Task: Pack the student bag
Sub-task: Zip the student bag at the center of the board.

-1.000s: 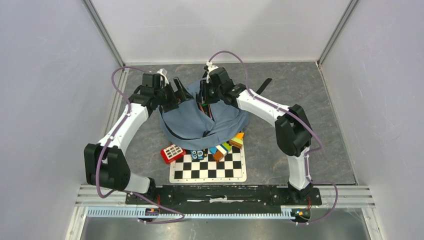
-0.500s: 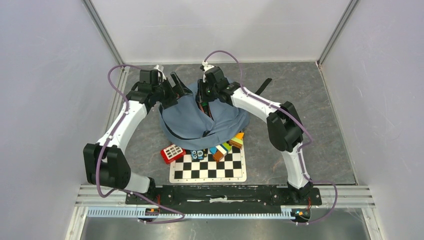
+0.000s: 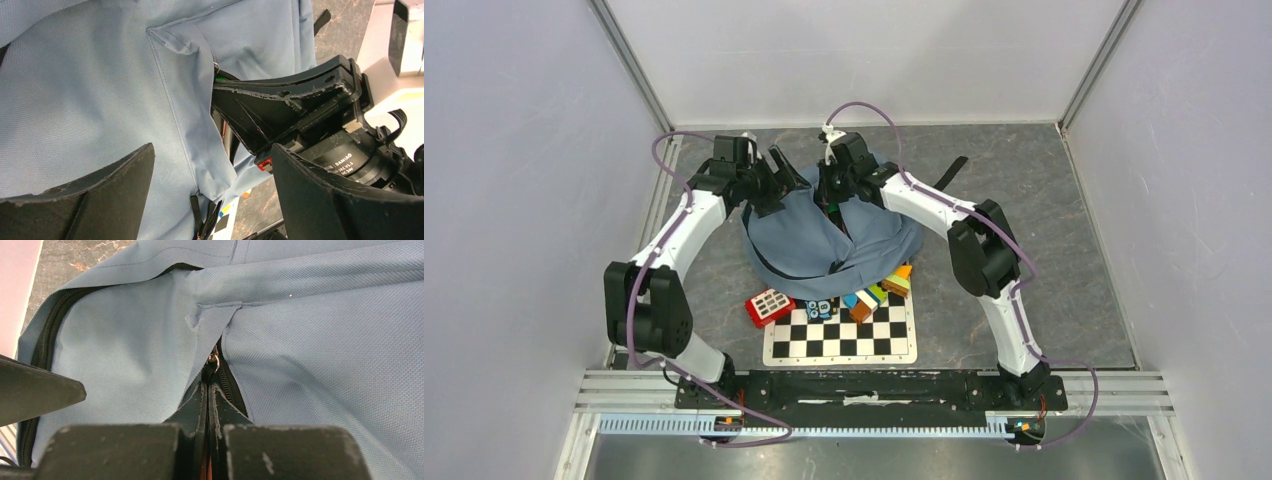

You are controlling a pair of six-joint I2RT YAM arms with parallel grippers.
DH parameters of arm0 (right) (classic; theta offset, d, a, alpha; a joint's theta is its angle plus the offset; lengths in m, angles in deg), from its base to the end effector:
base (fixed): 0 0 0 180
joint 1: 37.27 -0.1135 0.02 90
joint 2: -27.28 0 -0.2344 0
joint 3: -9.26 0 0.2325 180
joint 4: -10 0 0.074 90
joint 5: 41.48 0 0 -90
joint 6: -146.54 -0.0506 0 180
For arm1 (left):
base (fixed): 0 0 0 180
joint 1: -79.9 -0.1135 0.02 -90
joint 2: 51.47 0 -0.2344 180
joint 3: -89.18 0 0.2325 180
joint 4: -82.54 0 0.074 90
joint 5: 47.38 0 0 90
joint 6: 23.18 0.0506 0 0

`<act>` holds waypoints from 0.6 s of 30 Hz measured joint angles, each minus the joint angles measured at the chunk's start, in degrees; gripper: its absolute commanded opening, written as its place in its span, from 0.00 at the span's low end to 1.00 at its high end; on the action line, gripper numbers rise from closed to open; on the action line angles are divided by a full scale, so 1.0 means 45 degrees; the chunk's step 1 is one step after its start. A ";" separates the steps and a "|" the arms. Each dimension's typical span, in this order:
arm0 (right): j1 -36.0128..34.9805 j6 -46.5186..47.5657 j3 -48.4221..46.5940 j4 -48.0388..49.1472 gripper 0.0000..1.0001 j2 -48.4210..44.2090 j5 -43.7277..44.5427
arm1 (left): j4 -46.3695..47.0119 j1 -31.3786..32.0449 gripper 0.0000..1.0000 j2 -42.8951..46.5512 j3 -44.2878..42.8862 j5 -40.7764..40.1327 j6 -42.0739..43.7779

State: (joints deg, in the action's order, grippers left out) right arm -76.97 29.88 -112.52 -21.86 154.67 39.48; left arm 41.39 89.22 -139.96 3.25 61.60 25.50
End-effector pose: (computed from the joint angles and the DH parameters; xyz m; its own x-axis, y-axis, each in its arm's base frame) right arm 0.3736 0.3205 0.2016 -0.7444 -0.0421 -0.6664 -0.4395 0.7822 0.4415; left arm 0.3271 -0.0704 0.2532 -0.7664 -0.5069 -0.3945 -0.1610 0.7461 -0.6461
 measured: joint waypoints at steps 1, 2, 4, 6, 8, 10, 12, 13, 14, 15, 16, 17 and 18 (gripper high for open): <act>0.0005 0.0044 0.0000 -0.0005 0.00 0.0000 0.0000 | 0.0029 0.0000 0.89 -0.0102 0.0000 -0.0015 -0.0068; 0.0015 0.0102 0.0000 -0.0039 0.00 0.0000 0.0000 | 0.0049 0.0000 0.88 -0.0175 0.0000 -0.0015 -0.0121; 0.0019 0.0267 0.0005 -0.0121 0.00 -0.0044 0.0010 | 0.0146 0.0000 0.86 -0.0325 0.0000 -0.0063 -0.0296; 0.0019 0.0471 0.0053 -0.0209 0.00 -0.0199 0.0029 | 0.0359 0.0000 0.81 -0.0481 0.0005 -0.0112 -0.0539; 0.0019 0.0699 0.0180 -0.0379 0.00 -0.0515 0.0058 | 0.0651 0.0000 0.75 -0.0641 0.0024 -0.0117 -0.0821; 0.0019 0.0947 0.0306 -0.0583 0.00 -0.0889 0.0063 | 0.0947 0.0000 0.71 -0.0806 0.0029 -0.0131 -0.1073; 0.0019 0.1195 0.0568 -0.0704 0.00 -0.1321 0.0073 | 0.1287 0.0000 0.69 -0.1015 0.0029 -0.0155 -0.1307; 0.0019 0.1331 0.0777 -0.0767 0.00 -0.1554 0.0083 | 0.1433 0.0000 0.68 -0.1127 0.0029 -0.0160 -0.1404; 0.0019 0.1457 0.0976 -0.0840 0.00 -0.1763 0.0102 | 0.1554 0.0000 0.68 -0.1258 0.0029 -0.0165 -0.1511; 0.0019 0.1554 0.1112 -0.0908 0.00 -0.1885 0.0107 | 0.1671 0.0000 0.68 -0.1389 0.0029 -0.0170 -0.1617; 0.0019 0.1671 0.1234 -0.0986 0.00 -0.1987 0.0107 | 0.1787 0.0005 0.68 -0.1511 0.0029 -0.0175 -0.1710; 0.0019 0.1773 0.1302 -0.1088 0.00 -0.2035 0.0107 | 0.1928 0.0000 0.67 -0.1671 0.0029 -0.0185 -0.1817; 0.0019 0.1875 0.1360 -0.1171 0.00 -0.2055 0.0107 | 0.2021 0.0000 0.67 -0.1802 0.0029 -0.0199 -0.1904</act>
State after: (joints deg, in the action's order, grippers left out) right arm -76.88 38.32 -106.40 -27.13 145.42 39.96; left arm 50.48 89.22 -148.07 3.38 60.70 16.93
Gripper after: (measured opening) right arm 0.006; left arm 0.679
